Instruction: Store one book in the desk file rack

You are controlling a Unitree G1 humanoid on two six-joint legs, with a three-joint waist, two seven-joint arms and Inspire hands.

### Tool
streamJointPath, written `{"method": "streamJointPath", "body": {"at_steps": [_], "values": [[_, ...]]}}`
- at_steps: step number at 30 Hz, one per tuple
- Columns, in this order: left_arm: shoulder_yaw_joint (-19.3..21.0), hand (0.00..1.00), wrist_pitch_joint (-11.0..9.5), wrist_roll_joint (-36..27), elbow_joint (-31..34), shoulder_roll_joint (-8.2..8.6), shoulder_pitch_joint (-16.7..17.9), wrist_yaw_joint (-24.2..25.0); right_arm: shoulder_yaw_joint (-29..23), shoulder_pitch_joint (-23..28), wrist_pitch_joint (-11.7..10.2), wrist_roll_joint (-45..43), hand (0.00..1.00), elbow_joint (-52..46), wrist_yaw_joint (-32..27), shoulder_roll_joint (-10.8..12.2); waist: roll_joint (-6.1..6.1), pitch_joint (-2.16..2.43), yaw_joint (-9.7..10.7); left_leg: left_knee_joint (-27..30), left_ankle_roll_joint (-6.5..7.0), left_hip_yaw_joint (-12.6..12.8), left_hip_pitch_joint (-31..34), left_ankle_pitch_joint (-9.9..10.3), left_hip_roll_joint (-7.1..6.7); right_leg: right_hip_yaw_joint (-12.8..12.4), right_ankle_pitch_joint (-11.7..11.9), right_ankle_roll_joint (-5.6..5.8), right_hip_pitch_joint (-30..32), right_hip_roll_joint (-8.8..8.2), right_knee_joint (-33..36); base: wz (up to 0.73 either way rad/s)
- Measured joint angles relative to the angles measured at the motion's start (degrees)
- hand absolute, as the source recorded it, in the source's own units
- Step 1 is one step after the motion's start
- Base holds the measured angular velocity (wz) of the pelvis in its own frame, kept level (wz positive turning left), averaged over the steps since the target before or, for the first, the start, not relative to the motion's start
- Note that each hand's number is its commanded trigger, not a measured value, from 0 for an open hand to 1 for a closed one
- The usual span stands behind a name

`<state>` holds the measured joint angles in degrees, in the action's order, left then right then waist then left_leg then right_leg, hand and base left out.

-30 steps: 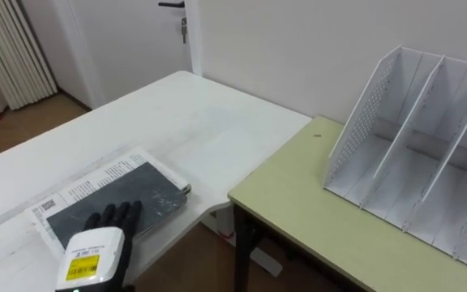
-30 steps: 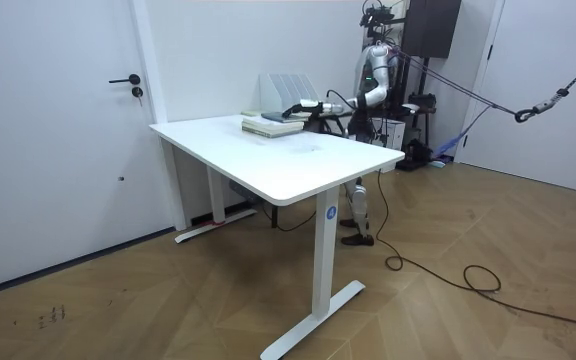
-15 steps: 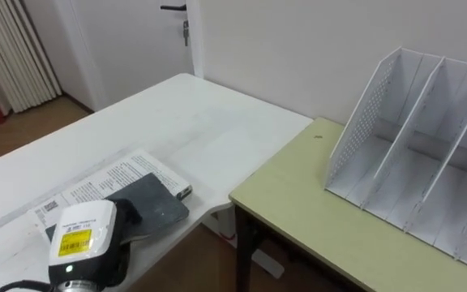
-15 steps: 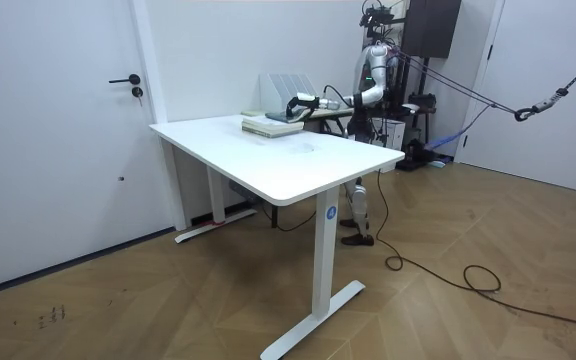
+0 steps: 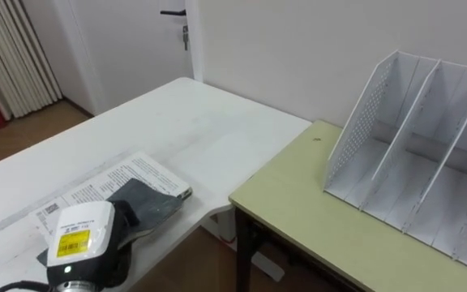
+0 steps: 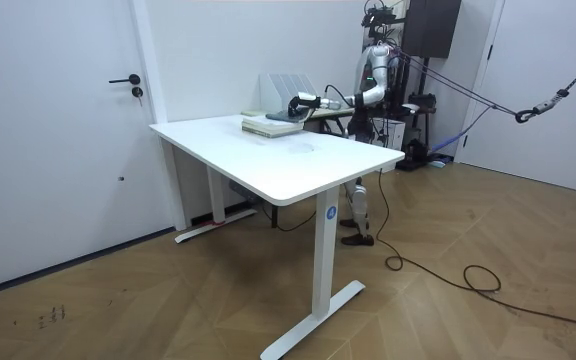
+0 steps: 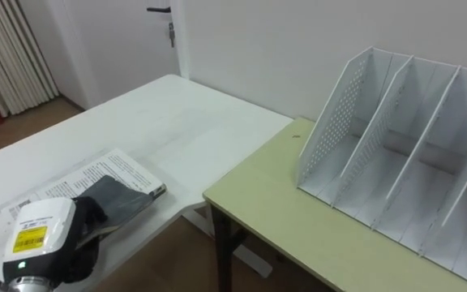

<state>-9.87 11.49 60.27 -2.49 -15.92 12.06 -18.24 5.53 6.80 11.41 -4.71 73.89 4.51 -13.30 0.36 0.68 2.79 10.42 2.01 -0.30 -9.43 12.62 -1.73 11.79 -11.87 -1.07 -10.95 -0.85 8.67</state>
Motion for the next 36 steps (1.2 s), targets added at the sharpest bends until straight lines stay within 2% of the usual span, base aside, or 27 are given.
{"method": "streamJointPath", "body": {"at_steps": [5,8,12,17,19,23,25,26,28,29,31,35,36], "values": [[0.1,1.00,0.0,-3.2,0.7,0.03,-0.2,-0.1,1.2,-0.4,0.0,-0.1,0.00,0.0,-0.1,0.0,0.01,0.00,0.0,0.0,0.00,0.1,0.1,0.0,-0.04,0.1,0.0,0.02,-0.1,-0.09,0.0,0.01],[1.8,1.00,-1.1,-9.2,1.1,0.86,-0.4,0.0,1.2,-0.6,-0.6,-0.1,0.00,0.5,0.0,0.0,-0.03,0.02,0.0,0.1,0.00,0.0,0.0,0.0,-0.06,0.4,0.0,0.02,-0.2,-0.17,0.0,0.03],[5.2,1.00,-3.1,-23.2,2.2,1.53,-0.5,1.4,1.0,-0.6,-1.0,0.0,0.00,0.0,-0.2,0.0,-0.02,-0.01,-0.2,0.2,0.00,0.1,0.0,0.0,-0.03,0.2,-0.1,0.07,-0.1,-0.41,-0.1,-0.01],[8.7,1.00,-3.4,-41.6,7.1,2.02,0.5,3.8,-0.8,-1.3,-2.1,0.0,0.00,-0.5,-0.2,0.1,0.00,-0.07,-0.2,0.3,0.10,0.1,0.1,-0.1,0.03,0.1,-0.1,0.15,0.0,-0.55,0.0,0.01],[10.2,1.00,-5.0,-49.8,7.8,2.11,1.3,5.3,-1.3,-1.5,-2.6,0.0,0.00,-0.5,-0.3,0.1,0.21,-0.20,-0.4,0.3,0.20,0.5,0.1,-0.1,0.11,0.1,-0.1,0.26,0.0,-0.70,0.1,0.00],[11.9,1.00,-6.5,-59.2,7.8,2.16,1.2,6.7,-1.0,-1.6,-3.8,0.3,0.00,-0.7,-0.1,0.2,0.11,-0.32,-0.5,0.2,0.27,1.3,0.3,-0.2,0.10,0.6,-0.3,0.49,0.1,-0.95,0.2,0.06],[12.1,1.00,-7.8,-67.3,8.1,2.13,1.1,8.4,-0.6,-1.6,-3.8,1.2,0.00,-0.9,0.2,0.2,0.01,-0.42,-1.1,0.2,0.28,1.8,0.3,-0.2,0.08,0.9,-0.4,0.61,0.1,-1.10,0.4,0.07],[12.3,1.00,-7.9,-69.4,8.3,2.20,1.1,9.1,-0.6,-1.6,-3.8,1.7,0.00,-1.0,0.3,0.2,-0.02,-0.46,-1.3,0.2,0.28,1.9,0.3,-0.2,0.08,0.9,-0.4,0.62,0.1,-1.11,0.4,0.05],[13.1,1.00,-8.5,-80.8,10.2,2.77,1.1,12.2,-0.7,-1.9,-3.9,2.2,0.00,-1.1,0.7,0.3,-0.36,-0.78,-1.6,0.2,0.28,1.6,0.7,-0.2,0.08,1.1,-0.4,0.65,0.2,-1.12,0.3,0.06],[13.1,1.00,-9.1,-83.5,10.2,3.00,1.0,13.0,-0.7,-2.0,-4.1,2.4,0.00,-1.1,0.7,0.4,-0.46,-0.86,-1.6,0.3,0.28,1.6,0.8,-0.2,0.09,1.2,-0.3,0.65,0.2,-1.11,0.2,0.04],[12.6,1.00,-10.1,-92.0,10.2,3.95,1.1,16.6,-0.9,-2.6,-5.6,4.1,0.00,-1.1,0.6,0.7,-0.74,-1.30,-1.7,0.3,0.28,1.6,0.9,-0.2,0.13,1.3,-0.3,0.64,0.2,-1.04,0.1,0.00],[8.9,1.00,-10.1,-98.4,10.0,4.05,1.2,20.6,-1.3,-2.9,-7.2,6.5,0.00,-1.3,0.7,0.8,-0.67,-1.36,-1.7,0.5,0.27,2.1,2.2,-0.1,0.31,0.7,-0.2,0.46,1.9,-0.86,0.7,-0.07],[8.3,1.00,-10.1,-99.1,9.7,4.04,1.2,22.0,-1.3,-2.9,-7.8,6.9,0.00,-1.8,1.0,0.8,-0.64,-1.46,-1.7,0.7,0.27,2.6,2.6,-0.2,0.47,-0.4,-0.1,0.35,2.5,-0.76,1.4,-0.23]]}}
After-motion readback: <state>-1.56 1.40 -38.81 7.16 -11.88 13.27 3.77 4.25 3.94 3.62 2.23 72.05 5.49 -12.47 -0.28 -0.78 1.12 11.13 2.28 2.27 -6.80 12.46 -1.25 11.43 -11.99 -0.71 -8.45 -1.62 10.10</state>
